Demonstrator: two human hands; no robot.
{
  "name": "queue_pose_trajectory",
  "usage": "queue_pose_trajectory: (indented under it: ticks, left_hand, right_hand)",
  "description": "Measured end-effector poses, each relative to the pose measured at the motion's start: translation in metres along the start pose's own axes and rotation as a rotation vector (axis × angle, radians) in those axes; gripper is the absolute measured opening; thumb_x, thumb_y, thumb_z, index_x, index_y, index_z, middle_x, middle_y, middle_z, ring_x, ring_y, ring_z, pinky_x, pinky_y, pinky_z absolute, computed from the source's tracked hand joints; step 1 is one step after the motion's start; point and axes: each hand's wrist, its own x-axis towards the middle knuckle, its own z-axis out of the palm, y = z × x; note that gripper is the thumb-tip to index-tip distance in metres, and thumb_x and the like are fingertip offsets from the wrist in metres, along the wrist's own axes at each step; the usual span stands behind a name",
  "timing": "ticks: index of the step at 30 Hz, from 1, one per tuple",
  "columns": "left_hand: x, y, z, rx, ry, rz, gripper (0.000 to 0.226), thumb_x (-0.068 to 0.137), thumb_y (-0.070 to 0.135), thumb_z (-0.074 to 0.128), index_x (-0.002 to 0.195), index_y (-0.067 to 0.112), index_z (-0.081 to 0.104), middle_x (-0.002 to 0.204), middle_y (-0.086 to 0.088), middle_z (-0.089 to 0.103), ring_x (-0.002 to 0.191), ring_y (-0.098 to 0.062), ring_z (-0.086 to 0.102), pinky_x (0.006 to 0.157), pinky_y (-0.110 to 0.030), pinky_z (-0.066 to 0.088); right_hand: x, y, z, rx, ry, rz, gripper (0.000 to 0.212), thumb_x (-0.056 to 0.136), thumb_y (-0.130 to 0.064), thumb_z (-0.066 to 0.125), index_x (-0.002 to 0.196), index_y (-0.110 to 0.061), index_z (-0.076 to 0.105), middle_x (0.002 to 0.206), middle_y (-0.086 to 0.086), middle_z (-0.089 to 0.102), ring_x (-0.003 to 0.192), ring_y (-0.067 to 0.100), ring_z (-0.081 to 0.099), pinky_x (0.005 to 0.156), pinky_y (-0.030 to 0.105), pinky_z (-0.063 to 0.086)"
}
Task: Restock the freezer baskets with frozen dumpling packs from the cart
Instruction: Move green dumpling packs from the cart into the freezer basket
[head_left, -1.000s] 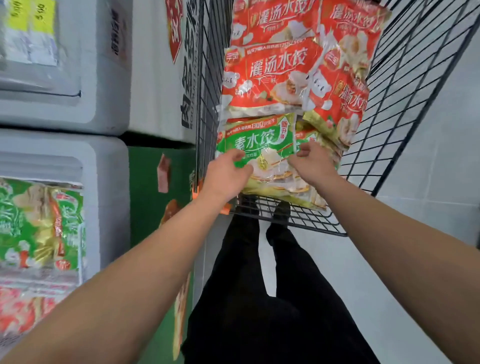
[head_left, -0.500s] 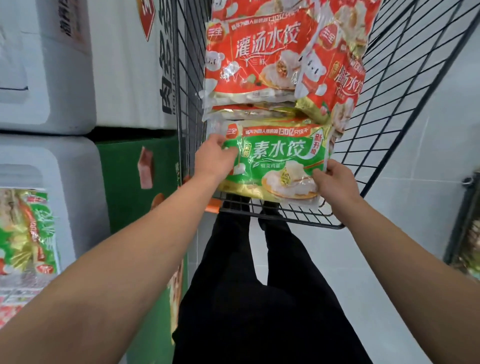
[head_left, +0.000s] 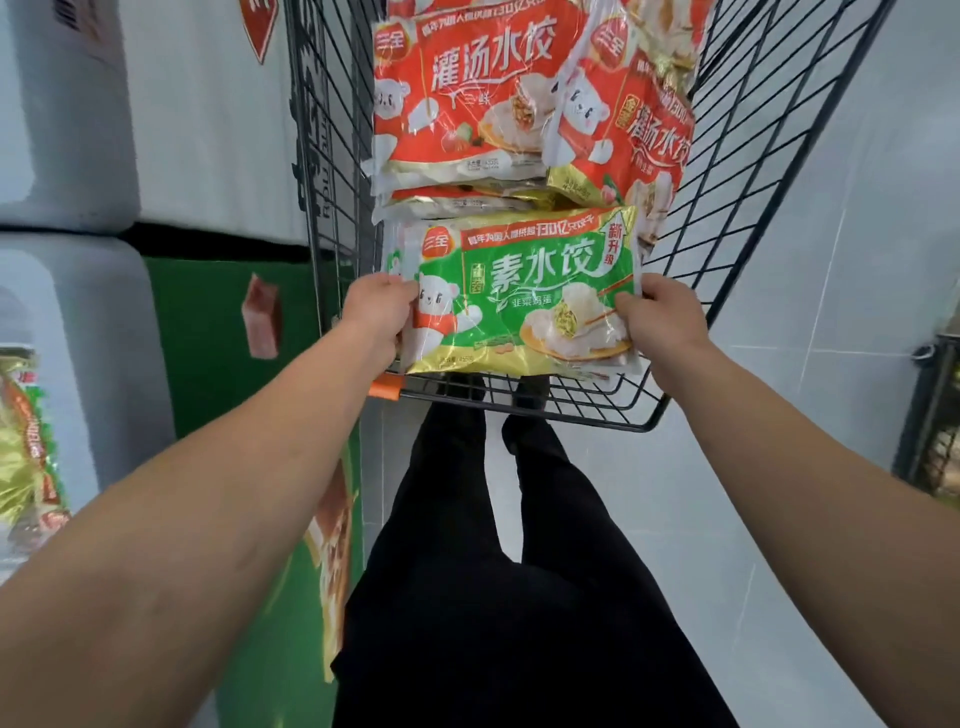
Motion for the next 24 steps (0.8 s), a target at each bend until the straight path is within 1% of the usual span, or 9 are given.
queue_pose_trajectory:
  ticks: [3,5,8,10,15,17,19,21,24]
  left_hand:
    - [-0.028,-0.007,-0.007,0.043,0.045,0.102,0.024,0.093,0.011,0.056,0.071,0.020,0.049,0.071,-0.008,0.060,0.072,-0.029,0.062,0.067,-0.044,0.049]
    - [-0.054,-0.014,-0.013,0.024,0.068,0.151,0.023,0.090,0.015,0.057,0.069,0.021,0.049,0.071,-0.008,0.059,0.073,-0.031,0.063,0.067,-0.048,0.051]
    - [-0.085,-0.031,-0.019,-0.038,0.114,0.231,0.024,0.086,0.014,0.060,0.065,0.021,0.051,0.072,-0.011,0.059,0.075,-0.029,0.061,0.068,-0.051,0.053]
    - [-0.108,-0.047,-0.019,-0.088,0.159,0.285,0.025,0.086,0.011,0.063,0.065,0.020,0.052,0.073,-0.009,0.057,0.076,-0.026,0.057,0.072,-0.048,0.053]
    - [-0.171,-0.082,-0.030,-0.243,0.264,0.366,0.017,0.089,0.009,0.064,0.075,0.015,0.056,0.079,-0.005,0.066,0.078,-0.027,0.066,0.064,-0.035,0.051]
    - [-0.187,-0.092,-0.039,-0.297,0.281,0.380,0.012,0.090,0.007,0.063,0.080,0.012,0.058,0.081,-0.008,0.068,0.081,-0.033,0.069,0.065,-0.042,0.056]
    - [-0.205,-0.106,-0.055,-0.376,0.294,0.379,0.018,0.088,0.007,0.064,0.073,0.014,0.057,0.081,-0.012,0.068,0.082,-0.037,0.070,0.076,-0.054,0.058]
    - [-0.219,-0.125,-0.078,-0.418,0.318,0.389,0.023,0.087,0.008,0.064,0.068,0.017,0.056,0.076,-0.009,0.067,0.076,-0.031,0.067,0.076,-0.051,0.057]
    - [-0.235,-0.146,-0.102,-0.440,0.334,0.423,0.020,0.085,0.010,0.065,0.068,0.018,0.058,0.074,-0.011,0.063,0.076,-0.027,0.061,0.070,-0.043,0.048]
  right_hand:
    - [-0.014,-0.004,-0.012,-0.020,-0.023,-0.061,0.017,0.087,-0.010,0.054,0.080,-0.014,0.068,0.092,0.011,0.072,0.081,0.029,0.064,0.074,0.037,0.052]
    - [-0.027,-0.006,-0.024,-0.013,-0.047,-0.107,0.017,0.087,-0.010,0.055,0.082,-0.017,0.069,0.096,0.013,0.073,0.083,0.026,0.064,0.074,0.038,0.053]
    - [-0.047,-0.005,-0.041,0.011,-0.076,-0.159,0.016,0.086,-0.010,0.057,0.079,-0.018,0.069,0.098,0.015,0.073,0.085,0.027,0.066,0.078,0.046,0.056]
    - [-0.062,0.002,-0.052,0.017,-0.096,-0.174,0.015,0.082,-0.012,0.058,0.078,-0.018,0.071,0.097,0.013,0.074,0.086,0.028,0.069,0.077,0.046,0.056]
    - [-0.098,0.011,-0.065,0.030,-0.171,-0.266,0.022,0.075,-0.016,0.059,0.076,-0.028,0.077,0.092,0.005,0.077,0.094,0.035,0.071,0.086,0.052,0.058]
    - [-0.110,0.005,-0.064,0.025,-0.203,-0.303,0.021,0.081,-0.015,0.059,0.077,-0.026,0.076,0.090,0.001,0.077,0.093,0.031,0.072,0.088,0.055,0.056]
    - [-0.127,-0.003,-0.057,-0.007,-0.250,-0.353,0.019,0.084,-0.017,0.059,0.080,-0.025,0.075,0.091,-0.001,0.077,0.093,0.030,0.071,0.089,0.056,0.056]
    - [-0.146,-0.009,-0.044,-0.064,-0.289,-0.425,0.019,0.083,-0.021,0.058,0.082,-0.029,0.076,0.091,-0.004,0.077,0.093,0.029,0.071,0.090,0.056,0.055]
    - [-0.171,-0.023,-0.026,-0.105,-0.337,-0.507,0.026,0.089,-0.014,0.058,0.082,-0.031,0.076,0.090,-0.010,0.077,0.095,0.026,0.071,0.092,0.054,0.055]
